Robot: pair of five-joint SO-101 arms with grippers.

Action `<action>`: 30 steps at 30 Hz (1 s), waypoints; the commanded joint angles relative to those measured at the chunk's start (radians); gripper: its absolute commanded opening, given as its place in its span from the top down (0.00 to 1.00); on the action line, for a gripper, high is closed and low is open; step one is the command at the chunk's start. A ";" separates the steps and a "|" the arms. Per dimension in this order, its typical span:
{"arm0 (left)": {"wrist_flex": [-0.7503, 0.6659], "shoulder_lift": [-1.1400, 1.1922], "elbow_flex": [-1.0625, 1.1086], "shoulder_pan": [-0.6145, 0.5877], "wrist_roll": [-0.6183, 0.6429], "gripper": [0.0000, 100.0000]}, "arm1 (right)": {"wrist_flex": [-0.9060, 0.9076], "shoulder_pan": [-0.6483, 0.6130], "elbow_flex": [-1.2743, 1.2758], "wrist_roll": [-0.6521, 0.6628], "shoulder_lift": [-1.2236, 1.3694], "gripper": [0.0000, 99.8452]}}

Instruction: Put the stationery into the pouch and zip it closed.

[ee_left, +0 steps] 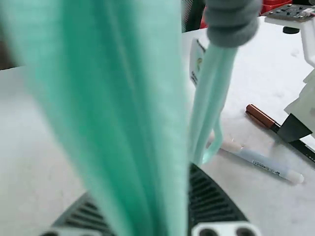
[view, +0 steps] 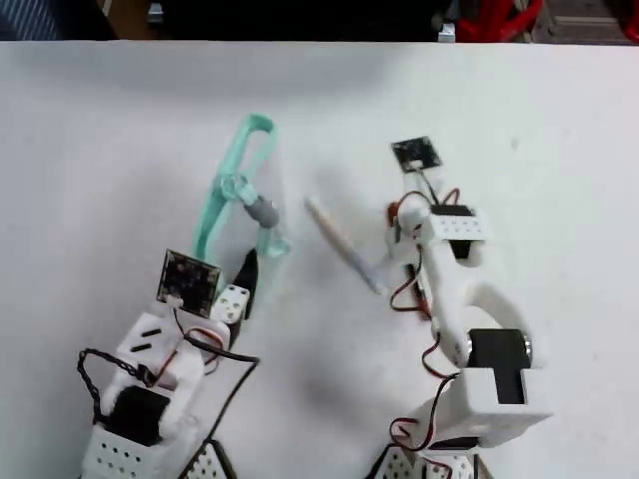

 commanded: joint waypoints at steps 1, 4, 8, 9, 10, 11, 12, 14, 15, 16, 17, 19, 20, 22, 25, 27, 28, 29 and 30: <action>-0.025 -0.008 -0.005 -0.010 -0.006 0.90 | 0.005 0.024 -0.038 0.000 -0.074 0.98; -0.025 -0.008 -0.005 -0.010 -0.006 0.90 | 0.082 0.018 -0.038 0.000 -0.166 0.98; -0.023 -0.008 -0.005 -0.010 -0.006 0.90 | 0.191 0.016 -0.038 0.000 -0.366 0.98; -0.023 -0.008 -0.005 -0.010 -0.006 0.90 | 0.214 0.016 -0.040 0.000 -0.424 0.98; -0.023 -0.008 -0.005 -0.010 -0.006 0.90 | 0.237 0.016 -0.040 0.000 -0.489 0.98; -0.023 -0.008 -0.005 -0.008 -0.006 0.90 | 0.257 0.008 -0.041 0.000 -0.558 0.98; -0.023 -0.008 -0.005 -0.008 -0.006 0.90 | 0.271 -0.005 -0.041 0.003 -0.627 0.98; -0.021 -0.008 -0.003 0.015 -0.006 0.90 | 0.298 -0.038 -0.041 0.005 -0.765 0.98; -0.021 -0.008 -0.002 0.027 -0.006 0.90 | 0.308 -0.061 -0.051 0.005 -0.831 0.98; -0.021 -0.008 0.005 0.036 -0.008 0.90 | 0.328 -0.085 -0.068 0.006 -0.889 0.98; -0.023 -0.008 0.008 0.044 -0.008 0.90 | 0.349 -0.110 -0.091 0.006 -0.947 0.98; -0.025 -0.008 0.011 0.048 -0.008 0.90 | 0.383 -0.163 -0.144 0.003 -1.036 0.98; -0.025 -0.008 0.011 0.048 -0.008 0.90 | 0.400 -0.193 -0.175 0.003 -1.070 0.98; -0.025 -0.008 0.011 0.047 -0.008 0.90 | 0.427 -0.257 -0.229 0.003 -1.119 0.98; -0.025 -0.008 0.011 0.047 -0.008 0.90 | 0.438 -0.343 -0.279 0.005 -1.148 0.98; -0.023 -0.008 0.011 0.048 -0.008 0.90 | 0.429 -0.377 -0.301 0.005 -1.150 0.98; -0.023 -0.008 0.011 0.048 -0.008 0.90 | 0.410 -0.392 -0.304 0.005 -1.150 0.98; -0.025 -0.008 0.012 0.048 -0.008 0.90 | 0.380 -0.407 -0.304 0.006 -1.150 0.98; -0.025 -0.008 0.012 0.048 -0.008 0.90 | 0.343 -0.420 -0.302 0.008 -1.148 0.98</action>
